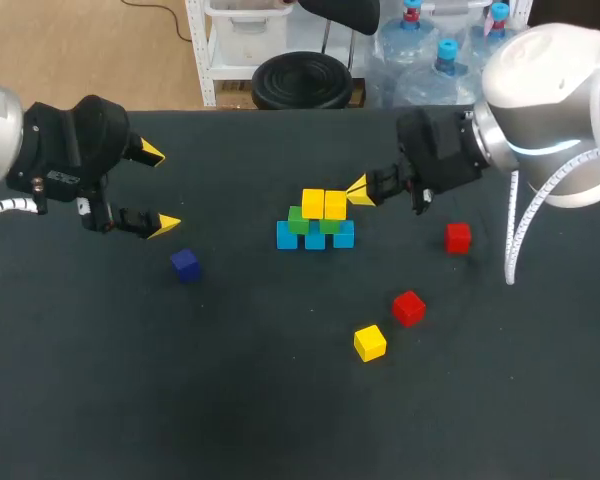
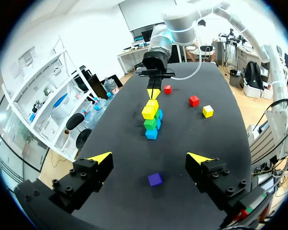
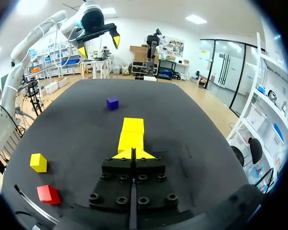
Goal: Place the blue cubes, place green cubes on the blue cubes, place the yellow cubes on the green cubes, then place the red cubes on the yellow cubes, and place purple cube on the red cubes.
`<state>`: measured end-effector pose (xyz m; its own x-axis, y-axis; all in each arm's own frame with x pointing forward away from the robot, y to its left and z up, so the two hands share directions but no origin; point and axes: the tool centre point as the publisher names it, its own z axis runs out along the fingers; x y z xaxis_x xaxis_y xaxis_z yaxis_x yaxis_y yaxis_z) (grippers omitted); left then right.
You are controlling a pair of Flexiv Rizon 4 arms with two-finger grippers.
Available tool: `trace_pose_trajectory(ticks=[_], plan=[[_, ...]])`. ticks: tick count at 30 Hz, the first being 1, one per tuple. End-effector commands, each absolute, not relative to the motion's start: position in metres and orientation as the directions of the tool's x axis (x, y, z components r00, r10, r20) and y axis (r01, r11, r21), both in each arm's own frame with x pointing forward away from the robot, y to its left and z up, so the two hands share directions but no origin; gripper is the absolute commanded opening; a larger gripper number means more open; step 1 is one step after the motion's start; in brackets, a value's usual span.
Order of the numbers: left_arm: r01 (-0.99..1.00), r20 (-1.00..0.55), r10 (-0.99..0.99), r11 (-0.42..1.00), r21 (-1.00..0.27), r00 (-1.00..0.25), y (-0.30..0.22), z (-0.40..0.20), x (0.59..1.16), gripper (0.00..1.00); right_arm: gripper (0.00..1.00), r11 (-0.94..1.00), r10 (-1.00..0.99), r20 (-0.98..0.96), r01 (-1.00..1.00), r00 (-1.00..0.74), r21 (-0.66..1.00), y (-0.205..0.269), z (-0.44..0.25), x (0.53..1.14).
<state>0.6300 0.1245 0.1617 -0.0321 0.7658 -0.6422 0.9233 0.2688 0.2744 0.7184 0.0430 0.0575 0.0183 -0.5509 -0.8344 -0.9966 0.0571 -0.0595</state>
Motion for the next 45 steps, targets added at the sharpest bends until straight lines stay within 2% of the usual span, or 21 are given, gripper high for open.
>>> trace_pose_trajectory(ticks=[1,21,33,34,36,39,40,41,42,45], plan=[[0.923,-0.649,0.761,0.266,0.277,-0.025,0.127,0.161,0.629,1.0,0.0,0.055,-0.549,-0.835,-0.997,0.019,-0.059,0.044,0.057,0.72],[0.923,-0.649,0.761,0.266,0.277,-0.025,0.127,0.161,0.629,1.0,0.0,0.053,-0.549,-0.836,-0.997,0.022,-0.061,0.046,0.058,0.723],[0.923,-0.649,0.761,0.266,0.277,-0.025,0.127,0.161,0.629,1.0,0.0,0.08,-0.575,-0.818,-0.993,0.021,-0.082,0.02,0.071,0.716],[0.923,-0.649,0.761,0.266,0.277,-0.025,0.127,0.161,0.629,1.0,0.05,0.081,-0.576,-0.817,-0.993,0.024,-0.086,0.017,0.073,0.714],[0.923,-0.649,0.761,0.266,0.277,-0.025,0.127,0.161,0.629,1.0,0.29,0.081,-0.574,-0.819,-0.992,0.031,-0.095,0.01,0.079,0.711],[0.923,-0.649,0.761,0.266,0.277,-0.025,0.127,0.161,0.629,1.0,0.45,0.088,-0.555,-0.831,-0.991,0.037,-0.103,-0.002,0.086,0.708],[0.923,-0.649,0.761,0.266,0.277,-0.025,0.127,0.161,0.629,1.0,0.58,0.091,-0.552,-0.833,-0.991,0.035,-0.102,-0.005,0.088,0.707],[0.923,-0.649,0.761,0.266,0.277,-0.025,0.127,0.161,0.629,1.0,0.87,0.092,-0.551,-0.834,-0.991,0.034,-0.102,-0.009,0.089,0.706],[0.923,-0.649,0.761,0.266,0.277,-0.025,0.127,0.161,0.629,1.0,1.0,0.091,-0.541,-0.84,-0.991,0.033,-0.097,-0.012,0.09,0.705],[0.923,-0.649,0.761,0.266,0.277,-0.025,0.127,0.161,0.629,1.0,1.0,0.087,-0.527,-0.849,-0.992,0.033,-0.092,-0.021,0.094,0.7]])
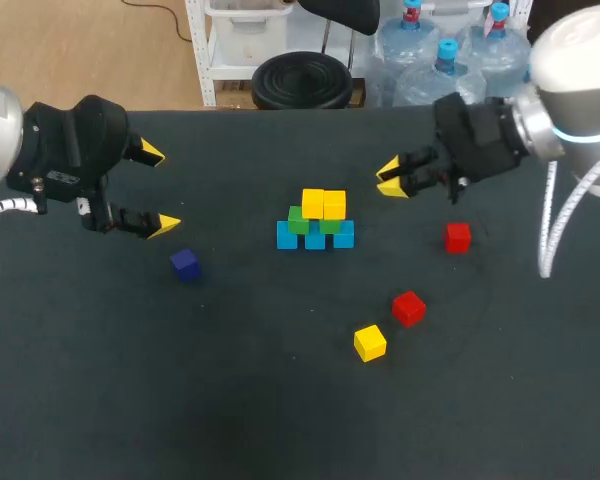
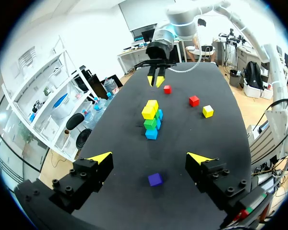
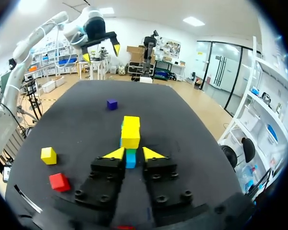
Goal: Place the blue cubes, place green cubes on the blue cubes, place the yellow cubes on the green cubes, then place the red cubes on the yellow cubes, and place purple cube on the red cubes.
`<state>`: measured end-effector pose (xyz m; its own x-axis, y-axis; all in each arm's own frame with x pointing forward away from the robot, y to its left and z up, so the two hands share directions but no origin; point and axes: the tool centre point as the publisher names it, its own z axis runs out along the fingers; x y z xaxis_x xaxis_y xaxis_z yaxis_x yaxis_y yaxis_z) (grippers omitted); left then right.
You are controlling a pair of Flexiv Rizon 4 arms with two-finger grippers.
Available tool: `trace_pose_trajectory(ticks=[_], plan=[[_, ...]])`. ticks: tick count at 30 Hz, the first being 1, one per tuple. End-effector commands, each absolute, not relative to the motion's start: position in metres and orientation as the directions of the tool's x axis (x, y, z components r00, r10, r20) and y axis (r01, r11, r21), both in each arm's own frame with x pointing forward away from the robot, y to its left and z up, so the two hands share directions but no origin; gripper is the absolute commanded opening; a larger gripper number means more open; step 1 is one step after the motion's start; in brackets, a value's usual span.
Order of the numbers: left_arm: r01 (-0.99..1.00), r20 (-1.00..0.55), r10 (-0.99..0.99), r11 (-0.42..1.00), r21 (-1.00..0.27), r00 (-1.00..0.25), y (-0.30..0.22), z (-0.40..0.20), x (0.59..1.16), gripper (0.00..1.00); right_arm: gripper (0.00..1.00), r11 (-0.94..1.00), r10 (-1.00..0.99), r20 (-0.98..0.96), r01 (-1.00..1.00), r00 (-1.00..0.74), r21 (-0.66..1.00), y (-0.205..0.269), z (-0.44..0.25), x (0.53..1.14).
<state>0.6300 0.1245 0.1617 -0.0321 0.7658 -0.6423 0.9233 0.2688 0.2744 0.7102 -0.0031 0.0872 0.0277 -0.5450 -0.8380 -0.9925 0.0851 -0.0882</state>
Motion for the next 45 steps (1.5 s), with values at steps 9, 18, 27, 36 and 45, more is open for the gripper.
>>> trace_pose_trajectory(ticks=[9,18,27,36,45], plan=[[0.923,-0.649,0.761,0.266,0.277,-0.025,0.127,0.161,0.629,1.0,1.0,0.133,-0.437,-0.898,-0.991,-0.044,-0.016,-0.056,0.1,0.685],[0.923,-0.649,0.761,0.266,0.277,-0.025,0.127,0.161,0.629,1.0,1.0,0.086,-0.494,-0.87,-0.995,-0.001,-0.047,-0.083,0.107,0.67],[0.923,-0.649,0.761,0.266,0.277,-0.025,0.127,0.161,0.629,1.0,1.0,0.11,-0.504,-0.863,-0.993,-0.012,-0.05,-0.101,0.106,0.663],[0.923,-0.649,0.761,0.266,0.277,-0.025,0.127,0.161,0.629,1.0,1.0,0.101,-0.503,-0.865,-0.993,0.005,-0.065,-0.105,0.106,0.663],[0.927,-0.595,0.8,0.166,0.337,0.073,0.122,0.165,0.634,1.0,1.0,0.101,-0.503,-0.865,-0.993,0.005,-0.065,-0.105,0.106,0.663]])
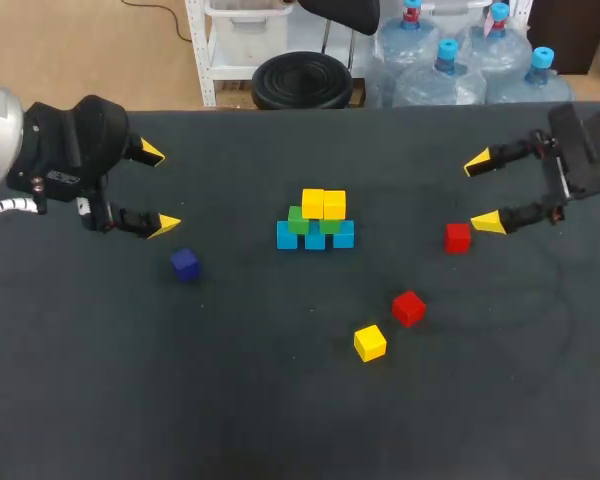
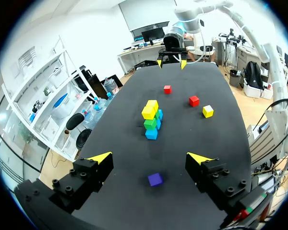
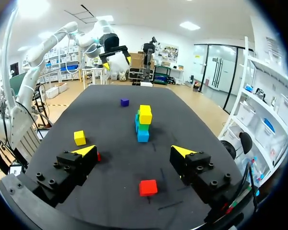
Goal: Place the blue cubes, place green cubes on the blue cubes, place the yellow cubes on the green cubes, then place the red cubes on the yellow cubes, and place purple cube on the red cubes.
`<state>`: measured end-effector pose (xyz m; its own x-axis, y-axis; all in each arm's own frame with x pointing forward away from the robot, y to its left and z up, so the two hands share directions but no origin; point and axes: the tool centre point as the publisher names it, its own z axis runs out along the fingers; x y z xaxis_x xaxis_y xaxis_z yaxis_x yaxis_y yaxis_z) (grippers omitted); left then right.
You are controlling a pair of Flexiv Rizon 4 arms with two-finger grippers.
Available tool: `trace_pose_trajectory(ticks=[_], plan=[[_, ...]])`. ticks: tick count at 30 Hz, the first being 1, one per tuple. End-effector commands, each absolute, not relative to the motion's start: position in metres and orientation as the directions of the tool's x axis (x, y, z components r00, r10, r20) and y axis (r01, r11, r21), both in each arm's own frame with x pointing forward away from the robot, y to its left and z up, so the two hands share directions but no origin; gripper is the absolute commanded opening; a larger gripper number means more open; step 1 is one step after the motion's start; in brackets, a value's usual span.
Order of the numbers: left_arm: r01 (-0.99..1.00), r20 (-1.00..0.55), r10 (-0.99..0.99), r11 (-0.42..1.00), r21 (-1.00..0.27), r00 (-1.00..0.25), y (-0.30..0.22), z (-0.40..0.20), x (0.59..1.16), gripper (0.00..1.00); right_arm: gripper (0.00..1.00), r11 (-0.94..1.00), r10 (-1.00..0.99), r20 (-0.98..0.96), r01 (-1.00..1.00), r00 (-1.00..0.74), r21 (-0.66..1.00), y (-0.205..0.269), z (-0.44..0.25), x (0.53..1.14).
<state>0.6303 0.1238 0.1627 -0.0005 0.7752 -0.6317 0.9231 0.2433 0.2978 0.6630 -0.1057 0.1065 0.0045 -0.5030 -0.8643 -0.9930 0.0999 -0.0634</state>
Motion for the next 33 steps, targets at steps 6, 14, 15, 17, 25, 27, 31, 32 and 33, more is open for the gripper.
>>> trace_pose_trajectory(ticks=[6,14,15,17,25,27,31,32,33], plan=[[0.916,-0.583,0.813,0.231,0.327,0.003,0.112,0.173,0.634,1.0,1.0,0.101,-0.503,-0.865,-0.993,0.005,-0.065,-0.105,0.106,0.663],[0.841,-0.623,0.761,0.447,0.304,-0.179,0.094,0.175,0.604,1.0,1.0,0.101,-0.503,-0.865,-0.993,0.005,-0.065,-0.105,0.106,0.663],[0.834,-0.627,0.755,0.462,0.301,-0.192,0.091,0.174,0.6,1.0,1.0,0.101,-0.503,-0.865,-0.993,0.005,-0.065,-0.105,0.106,0.663],[0.82,-0.629,0.746,0.49,0.295,-0.219,0.083,0.17,0.592,1.0,1.0,0.101,-0.503,-0.865,-0.993,0.005,-0.065,-0.105,0.106,0.663],[0.783,-0.641,0.717,0.553,0.283,-0.275,0.052,0.155,0.571,1.0,1.0,0.101,-0.503,-0.865,-0.993,0.005,-0.065,-0.105,0.106,0.663],[0.78,-0.645,0.711,0.559,0.279,-0.279,0.047,0.152,0.569,1.0,1.0,0.101,-0.503,-0.865,-0.993,0.005,-0.065,-0.105,0.106,0.663],[0.777,-0.651,0.702,0.569,0.269,-0.289,0.039,0.145,0.564,1.0,1.0,0.101,-0.503,-0.865,-0.993,0.005,-0.065,-0.105,0.106,0.663],[0.779,-0.65,0.702,0.568,0.265,-0.29,0.038,0.143,0.563,1.0,1.0,0.101,-0.503,-0.865,-0.993,0.005,-0.065,-0.105,0.106,0.663],[0.782,-0.653,0.7,0.566,0.261,-0.289,0.036,0.141,0.562,1.0,1.0,0.101,-0.503,-0.865,-0.993,0.005,-0.065,-0.105,0.106,0.663]])
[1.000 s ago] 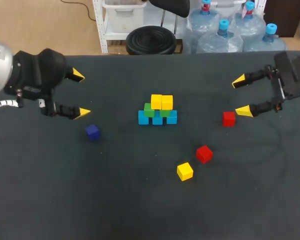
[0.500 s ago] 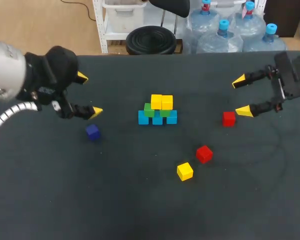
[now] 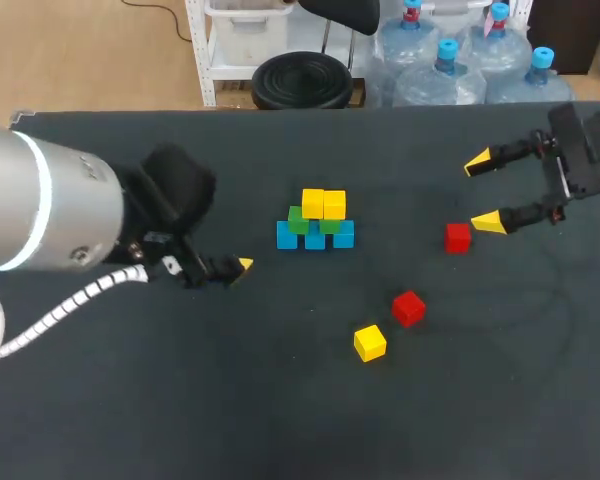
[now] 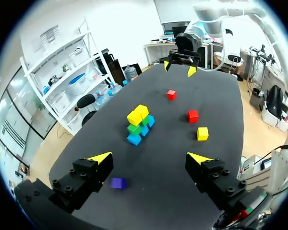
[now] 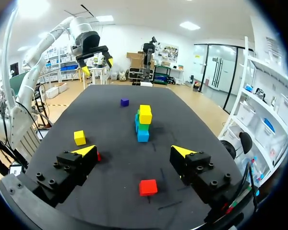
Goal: Place the blue cubes, place green cubes on the blue cubes, place the yellow cubes on the green cubes, then place the red cubes on the yellow cubes, and place purple cube on the red cubes.
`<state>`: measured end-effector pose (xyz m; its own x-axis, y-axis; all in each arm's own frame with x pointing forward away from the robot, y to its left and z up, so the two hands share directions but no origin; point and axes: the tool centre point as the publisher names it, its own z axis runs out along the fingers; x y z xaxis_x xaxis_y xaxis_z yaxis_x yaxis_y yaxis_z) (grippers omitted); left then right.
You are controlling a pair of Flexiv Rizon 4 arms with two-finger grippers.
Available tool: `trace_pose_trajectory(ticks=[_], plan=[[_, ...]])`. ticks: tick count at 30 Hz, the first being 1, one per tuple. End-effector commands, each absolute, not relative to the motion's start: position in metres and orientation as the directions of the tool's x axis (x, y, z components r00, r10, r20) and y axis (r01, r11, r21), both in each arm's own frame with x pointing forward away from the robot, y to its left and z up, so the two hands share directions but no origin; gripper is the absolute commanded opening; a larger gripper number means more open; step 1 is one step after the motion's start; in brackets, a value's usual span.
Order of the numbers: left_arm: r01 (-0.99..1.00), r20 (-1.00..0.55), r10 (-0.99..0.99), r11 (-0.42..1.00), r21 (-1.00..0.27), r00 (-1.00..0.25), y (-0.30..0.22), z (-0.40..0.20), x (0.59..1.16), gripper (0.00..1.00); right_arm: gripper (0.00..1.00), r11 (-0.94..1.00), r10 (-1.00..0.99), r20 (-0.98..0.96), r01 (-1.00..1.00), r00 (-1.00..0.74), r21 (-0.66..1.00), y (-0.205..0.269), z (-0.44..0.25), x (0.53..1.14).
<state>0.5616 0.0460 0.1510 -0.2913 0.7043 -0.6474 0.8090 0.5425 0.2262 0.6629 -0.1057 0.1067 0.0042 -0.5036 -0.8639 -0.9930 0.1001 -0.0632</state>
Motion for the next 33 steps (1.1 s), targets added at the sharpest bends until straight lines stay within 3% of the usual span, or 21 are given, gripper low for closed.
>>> trace_pose_trajectory(ticks=[1,9,33], plan=[[0.785,-0.653,0.701,0.563,0.26,-0.287,0.034,0.139,0.56,1.0,1.0,0.101,-0.503,-0.865,-0.993,0.005,-0.065,-0.105,0.106,0.663],[0.825,-0.66,0.7,0.522,0.213,-0.272,0.028,0.128,0.556,1.0,1.0,0.101,-0.503,-0.865,-0.993,0.005,-0.065,-0.105,0.106,0.663],[0.973,-0.639,0.764,0.066,0.219,0.092,0.022,0.108,0.541,1.0,1.0,0.101,-0.503,-0.865,-0.993,0.005,-0.065,-0.105,0.106,0.663]])
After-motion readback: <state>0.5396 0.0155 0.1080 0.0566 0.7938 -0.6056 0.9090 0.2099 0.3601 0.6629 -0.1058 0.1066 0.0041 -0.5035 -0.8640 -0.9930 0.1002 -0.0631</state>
